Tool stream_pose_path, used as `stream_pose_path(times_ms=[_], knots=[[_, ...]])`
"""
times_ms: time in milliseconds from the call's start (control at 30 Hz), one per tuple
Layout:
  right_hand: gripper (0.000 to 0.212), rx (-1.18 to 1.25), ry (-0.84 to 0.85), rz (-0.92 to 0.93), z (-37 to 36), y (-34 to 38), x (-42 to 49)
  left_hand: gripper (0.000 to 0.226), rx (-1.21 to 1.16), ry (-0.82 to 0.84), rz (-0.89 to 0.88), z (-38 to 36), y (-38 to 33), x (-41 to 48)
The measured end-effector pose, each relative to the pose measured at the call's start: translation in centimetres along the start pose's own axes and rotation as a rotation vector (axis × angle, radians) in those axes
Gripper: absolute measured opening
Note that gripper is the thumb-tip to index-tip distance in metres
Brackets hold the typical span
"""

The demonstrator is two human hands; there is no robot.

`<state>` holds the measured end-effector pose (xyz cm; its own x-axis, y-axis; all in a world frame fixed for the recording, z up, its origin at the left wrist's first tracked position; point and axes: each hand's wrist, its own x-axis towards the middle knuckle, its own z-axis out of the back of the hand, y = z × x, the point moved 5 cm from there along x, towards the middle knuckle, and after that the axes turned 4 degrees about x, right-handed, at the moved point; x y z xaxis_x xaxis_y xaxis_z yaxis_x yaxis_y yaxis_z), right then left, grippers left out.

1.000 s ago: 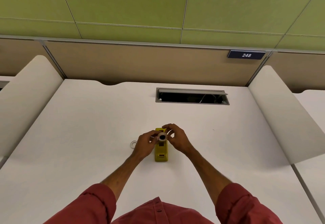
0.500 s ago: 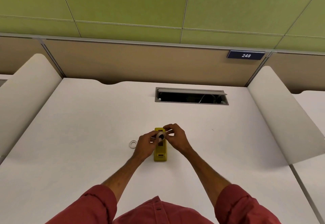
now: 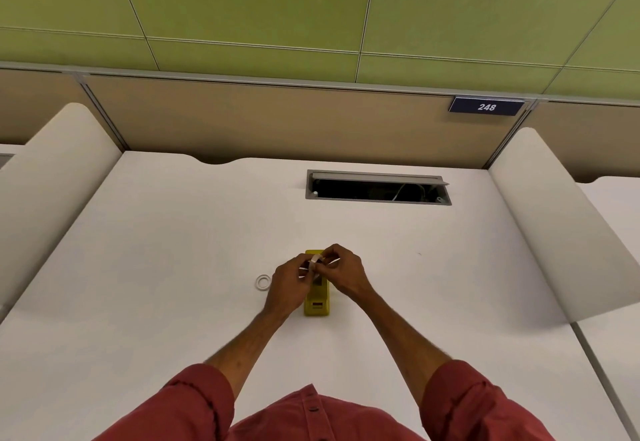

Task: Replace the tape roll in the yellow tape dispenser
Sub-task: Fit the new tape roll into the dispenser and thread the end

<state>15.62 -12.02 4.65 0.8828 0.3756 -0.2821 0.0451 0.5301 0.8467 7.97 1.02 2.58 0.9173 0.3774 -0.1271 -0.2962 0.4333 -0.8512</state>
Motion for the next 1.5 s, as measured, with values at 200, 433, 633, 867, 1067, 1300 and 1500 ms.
stream_pose_path(times_ms=[200, 433, 633, 867, 1067, 1300, 1500], knots=[[0.035, 0.016, 0.047, 0.043, 0.2, 0.1, 0.1, 0.037, 0.018, 0.041, -0.012, 0.1, -0.2, 0.1], [0.035, -0.034, 0.085, 0.088, 0.7, 0.2, 0.5, 0.043, 0.205, 0.064, -0.068, 0.7, -0.3, 0.6], [0.037, -0.114, 0.117, 0.105, 0.5, 0.3, 0.8, 0.046, 0.283, 0.059, -0.104, 0.5, 0.0, 0.8], [0.035, -0.156, 0.106, 0.127, 0.3, -0.2, 0.8, 0.044, 0.158, 0.067, -0.067, -0.2, 0.5, 1.0], [0.040, -0.216, 0.124, 0.156, -0.1, -0.2, 0.8, 0.055, 0.074, 0.089, -0.037, -0.8, 0.5, 0.9], [0.038, -0.238, 0.125, 0.176, 0.0, -0.2, 0.9, 0.054, 0.086, 0.066, -0.051, -0.7, 0.7, 0.9], [0.039, -0.307, 0.145, 0.213, -0.2, 0.0, 0.8, 0.046, 0.127, 0.015, -0.059, -0.4, 0.6, 0.8]])
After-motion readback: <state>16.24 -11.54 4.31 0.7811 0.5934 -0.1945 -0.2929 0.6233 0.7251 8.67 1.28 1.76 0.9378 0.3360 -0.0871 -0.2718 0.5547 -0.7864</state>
